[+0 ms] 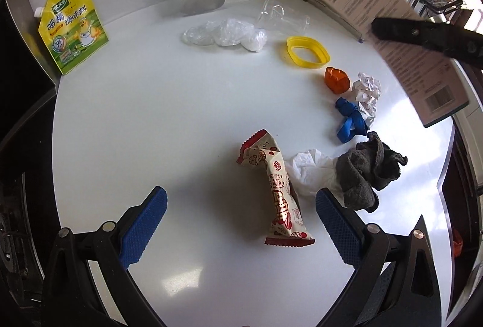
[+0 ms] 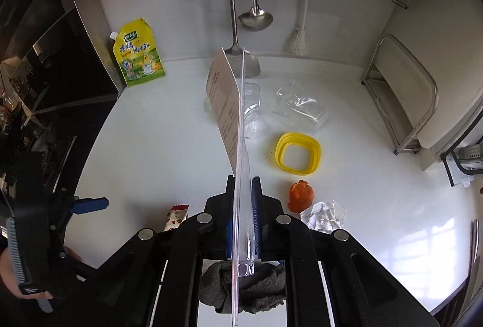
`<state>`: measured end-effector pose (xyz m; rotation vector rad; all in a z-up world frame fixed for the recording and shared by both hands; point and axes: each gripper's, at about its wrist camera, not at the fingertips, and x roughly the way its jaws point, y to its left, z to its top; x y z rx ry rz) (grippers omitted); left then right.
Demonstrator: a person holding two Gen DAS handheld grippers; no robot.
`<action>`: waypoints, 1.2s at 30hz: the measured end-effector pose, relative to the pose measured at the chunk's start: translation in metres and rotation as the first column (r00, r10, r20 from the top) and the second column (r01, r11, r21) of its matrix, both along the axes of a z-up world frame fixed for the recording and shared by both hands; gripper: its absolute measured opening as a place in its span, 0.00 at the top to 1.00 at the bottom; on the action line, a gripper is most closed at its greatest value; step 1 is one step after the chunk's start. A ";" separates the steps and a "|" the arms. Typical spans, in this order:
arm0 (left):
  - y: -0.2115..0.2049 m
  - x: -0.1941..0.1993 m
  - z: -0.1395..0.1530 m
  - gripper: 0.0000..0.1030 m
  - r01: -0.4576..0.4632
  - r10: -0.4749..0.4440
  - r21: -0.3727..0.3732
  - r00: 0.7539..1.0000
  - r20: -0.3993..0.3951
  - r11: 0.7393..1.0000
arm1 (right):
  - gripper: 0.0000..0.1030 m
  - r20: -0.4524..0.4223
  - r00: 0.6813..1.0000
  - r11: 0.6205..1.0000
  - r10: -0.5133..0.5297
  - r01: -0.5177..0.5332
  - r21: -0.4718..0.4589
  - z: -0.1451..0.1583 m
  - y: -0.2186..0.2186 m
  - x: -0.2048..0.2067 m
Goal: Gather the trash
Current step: 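Grasp the receipt in clear plastic bag with the right gripper and lift, then grasp the red-and-white snack wrapper with the left gripper while right holds receipt bag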
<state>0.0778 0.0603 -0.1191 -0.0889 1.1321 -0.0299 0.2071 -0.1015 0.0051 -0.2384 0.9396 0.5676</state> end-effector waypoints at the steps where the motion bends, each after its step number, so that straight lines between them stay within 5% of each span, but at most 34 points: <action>1: -0.003 0.002 -0.005 0.06 0.003 -0.003 0.006 1.000 -0.009 1.000 | 0.90 0.006 1.000 1.000 -0.012 0.012 0.018 0.007 -0.007 -0.003; 6: -0.018 0.009 -0.029 0.10 0.044 -0.043 0.038 0.998 -0.037 0.998 | 0.90 0.033 0.997 0.996 -0.063 0.061 0.068 0.029 -0.040 -0.030; 11: -0.016 0.008 -0.053 0.36 0.054 -0.052 0.018 0.997 -0.064 0.998 | 0.90 0.047 0.993 0.987 -0.109 0.103 0.121 0.043 -0.070 -0.064; 14: -0.012 0.005 -0.050 0.68 0.062 -0.062 -0.010 0.997 -0.053 0.998 | 0.90 0.042 0.990 0.981 -0.136 0.129 0.144 0.044 -0.083 -0.086; 28: -0.017 -0.053 0.036 0.72 0.063 -0.061 -0.016 0.991 0.118 0.998 | 0.90 -0.044 0.977 0.952 -0.210 0.214 0.218 0.019 -0.130 -0.181; 36: -0.060 -0.095 0.058 0.72 0.170 -0.167 -0.005 0.976 0.140 0.985 | 0.90 -0.134 0.952 0.920 -0.275 0.301 0.253 -0.011 -0.174 -0.246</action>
